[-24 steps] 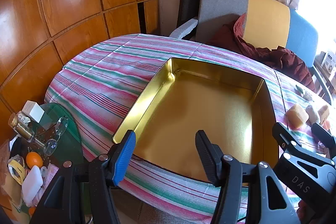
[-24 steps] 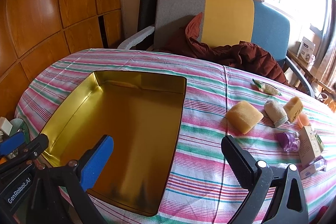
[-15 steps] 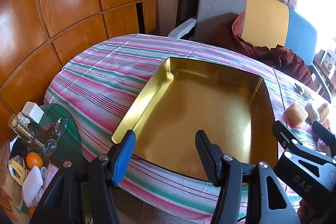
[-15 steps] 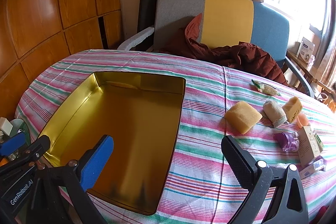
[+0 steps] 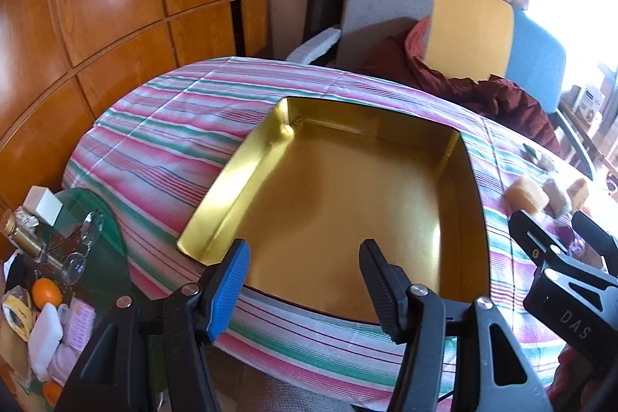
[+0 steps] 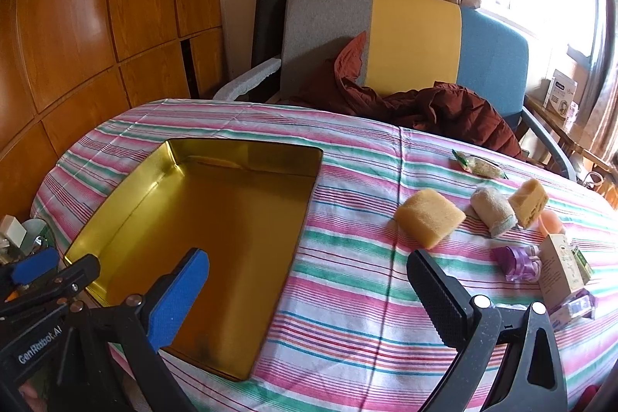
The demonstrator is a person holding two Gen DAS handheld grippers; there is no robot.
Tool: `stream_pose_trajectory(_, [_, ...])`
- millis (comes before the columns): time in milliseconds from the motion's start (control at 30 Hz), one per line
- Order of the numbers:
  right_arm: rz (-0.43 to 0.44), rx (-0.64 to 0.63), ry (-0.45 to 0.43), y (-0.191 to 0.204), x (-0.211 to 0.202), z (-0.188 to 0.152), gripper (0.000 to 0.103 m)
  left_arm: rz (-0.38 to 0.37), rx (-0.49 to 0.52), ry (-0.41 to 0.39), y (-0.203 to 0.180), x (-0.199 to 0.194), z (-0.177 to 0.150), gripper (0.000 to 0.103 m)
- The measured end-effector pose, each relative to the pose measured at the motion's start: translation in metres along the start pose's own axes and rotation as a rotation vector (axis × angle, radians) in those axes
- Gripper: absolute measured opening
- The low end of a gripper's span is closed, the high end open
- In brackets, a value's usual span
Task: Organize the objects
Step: 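Move both tools from the gold tray toward the scattered items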
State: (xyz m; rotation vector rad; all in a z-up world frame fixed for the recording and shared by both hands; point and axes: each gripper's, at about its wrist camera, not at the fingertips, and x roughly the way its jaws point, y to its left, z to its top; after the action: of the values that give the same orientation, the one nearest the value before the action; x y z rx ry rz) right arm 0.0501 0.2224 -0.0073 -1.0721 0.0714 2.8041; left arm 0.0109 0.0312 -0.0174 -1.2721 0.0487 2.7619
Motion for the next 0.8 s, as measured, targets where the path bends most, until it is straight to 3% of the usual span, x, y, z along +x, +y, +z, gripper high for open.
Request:
stream_pose_trajectory(200, [0.018, 0.05, 0.055, -0.045, 0.004, -0.021, 0.103, -0.188, 0.041, 0.005, -0.017, -0.005, -0.013, 0.06])
stream_pose_trajectory(333, [-0.048, 0.07, 0.071, -0.082, 0.005, -0.037, 0.103, -0.322, 0.059, 0.027, -0.031, -0.007, -0.021, 0.06])
stream_pose_trajectory(567, [-0.126, 0.171, 0.02, -0.165, 0.0, -0.061, 0.102, -0.393, 0.122, 0.012, -0.061, -0.017, -0.035, 0.06])
stream_pose_trajectory(800, [-0.108, 0.184, 0.032, -0.199, 0.021, -0.077, 0.088, -0.477, 0.129, 0.066, -0.077, -0.014, -0.039, 0.06])
